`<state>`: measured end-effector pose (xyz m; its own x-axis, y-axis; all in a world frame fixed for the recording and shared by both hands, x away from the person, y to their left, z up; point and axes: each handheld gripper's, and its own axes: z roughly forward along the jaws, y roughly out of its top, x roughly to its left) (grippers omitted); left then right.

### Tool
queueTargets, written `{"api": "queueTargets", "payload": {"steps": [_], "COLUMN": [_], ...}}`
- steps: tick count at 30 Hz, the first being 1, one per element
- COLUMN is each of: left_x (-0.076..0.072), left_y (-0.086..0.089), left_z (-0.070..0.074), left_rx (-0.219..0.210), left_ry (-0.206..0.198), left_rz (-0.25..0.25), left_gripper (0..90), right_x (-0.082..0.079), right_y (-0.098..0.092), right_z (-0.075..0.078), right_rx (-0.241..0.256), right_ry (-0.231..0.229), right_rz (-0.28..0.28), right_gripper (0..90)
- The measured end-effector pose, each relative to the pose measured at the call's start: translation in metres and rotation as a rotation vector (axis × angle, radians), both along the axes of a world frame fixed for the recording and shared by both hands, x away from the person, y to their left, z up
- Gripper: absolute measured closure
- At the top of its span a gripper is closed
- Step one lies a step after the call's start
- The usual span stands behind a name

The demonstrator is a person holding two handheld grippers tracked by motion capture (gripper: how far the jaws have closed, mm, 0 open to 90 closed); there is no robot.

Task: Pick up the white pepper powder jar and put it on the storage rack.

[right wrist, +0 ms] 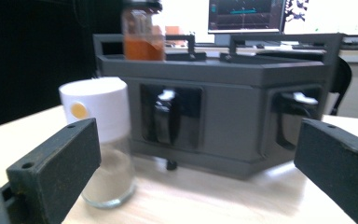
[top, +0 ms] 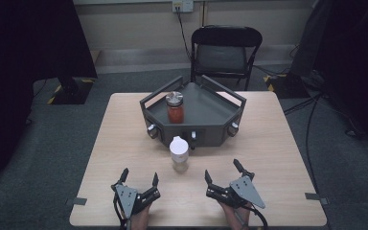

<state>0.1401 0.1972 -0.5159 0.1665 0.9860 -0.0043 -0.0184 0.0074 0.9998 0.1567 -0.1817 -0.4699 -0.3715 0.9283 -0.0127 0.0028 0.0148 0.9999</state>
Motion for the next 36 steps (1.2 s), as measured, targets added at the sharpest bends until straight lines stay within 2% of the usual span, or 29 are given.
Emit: {"api": "queueTargets", "payload": {"steps": [9,14,19,20,23,31,36], "left_x": [0.0,0.0,0.0,0.0,0.0,0.0,0.0], "left_y": [0.0,0.0,0.0,0.0,0.0,0.0,0.0], "left_z": [0.0,0.0,0.0,0.0,0.0,0.0,0.0], "left_rx": [0.0,-0.001,0.0,0.0,0.0,0.0,0.0], "left_ry": [0.0,-0.001,0.0,0.0,-0.001,0.0,0.0], "left_rz": [0.0,0.0,0.001,0.001,0.001,0.001,0.001], "left_gripper": [0.5,0.5,0.5,0.5,0.5,0.5,0.5], "right_x": [0.007,0.013,0.017,0.018,0.021,0.03,0.038], "right_y": [0.017,0.019,0.024,0.025,0.028,0.04,0.046], "right_z": [0.009,0.016,0.02,0.019,0.021,0.028,0.031], "right_rx": [0.001,0.005,0.006,0.015,0.026,-0.01,-0.004], "right_ry": [-0.023,0.002,-0.004,-0.017,-0.016,-0.02,-0.004], "right_rz": [0.035,0.045,0.05,0.053,0.061,0.079,0.101], "right_gripper": [0.8,1.5,2.6,3.3,3.3,4.8,5.8]}}
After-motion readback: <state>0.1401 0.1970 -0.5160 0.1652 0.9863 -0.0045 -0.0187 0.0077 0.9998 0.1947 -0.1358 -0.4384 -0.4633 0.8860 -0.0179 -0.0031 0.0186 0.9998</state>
